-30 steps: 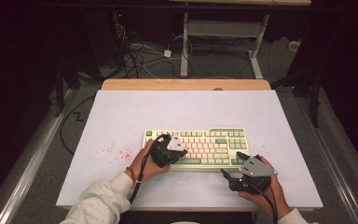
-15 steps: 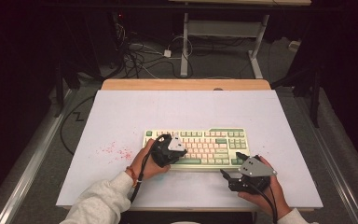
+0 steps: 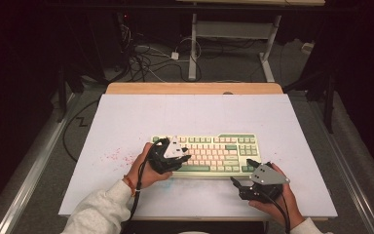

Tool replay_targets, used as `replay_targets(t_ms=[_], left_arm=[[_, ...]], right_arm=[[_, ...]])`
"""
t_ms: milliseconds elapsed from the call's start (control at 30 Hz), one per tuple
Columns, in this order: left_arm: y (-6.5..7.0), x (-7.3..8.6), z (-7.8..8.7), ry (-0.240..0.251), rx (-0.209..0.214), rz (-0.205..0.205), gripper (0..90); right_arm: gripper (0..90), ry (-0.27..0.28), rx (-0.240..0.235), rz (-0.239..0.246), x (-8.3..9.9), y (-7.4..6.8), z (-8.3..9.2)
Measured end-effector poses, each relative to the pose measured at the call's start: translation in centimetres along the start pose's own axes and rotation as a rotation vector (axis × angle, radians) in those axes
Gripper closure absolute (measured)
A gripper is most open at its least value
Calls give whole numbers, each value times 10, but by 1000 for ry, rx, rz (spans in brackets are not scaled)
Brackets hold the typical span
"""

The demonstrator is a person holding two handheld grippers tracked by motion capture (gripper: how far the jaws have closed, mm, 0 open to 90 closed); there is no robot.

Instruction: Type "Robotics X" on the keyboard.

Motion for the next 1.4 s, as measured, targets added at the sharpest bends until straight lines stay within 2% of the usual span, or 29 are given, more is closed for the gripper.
replay_targets(t_ms=[33,67,100,133,167,267,300,333,367,467,733,1133,1233,1400], left_arm=[[-1,0,2,6,-15,-8,659],[-1,1,5,16,-26,-6,602],[-1,2,6,25,-26,-2,602],[-2,2,9,35,-40,-8,513],[-2,3,10,40,-59,-17,504],[-2,6,16,65,-78,-25,407],[-2,7,17,71,-87,-28,407],[-2,9,20,81,-91,-34,353],[-2,10,21,86,-95,-34,353],[-3,15,25,95,-126,-42,252],[-6,36,36,90,-157,-29,192],[-9,60,47,71,-207,-15,186],[-11,70,50,54,-216,-1,176],[-12,85,54,31,-227,19,176]], right_arm=[[220,0,0,0,0,0,0],[220,-1,0,-3,0,0,0],[220,-1,0,-3,0,0,0],[220,-1,-1,-3,0,0,0],[220,-1,0,-3,0,0,0],[220,0,-2,-2,0,0,0],[220,0,-2,-2,0,0,0],[221,0,-3,-6,0,1,0],[221,0,-3,-6,0,1,0],[222,-2,-6,-5,0,0,0],[225,-3,-8,-11,1,1,-1],[237,-6,-13,-11,0,0,-2],[266,-8,-16,-11,0,1,-2],[395,-3,-34,-8,-3,1,-2]])
Point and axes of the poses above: each handheld gripper's, and its own axes: z roughly backward along the jaws, x roughly out of its underside, y roughly to its right, the point moved 5 cm from there along -z, roughly forward along the jaws, and after that the axes turned 7 degrees about z, right-handed, at the moved point
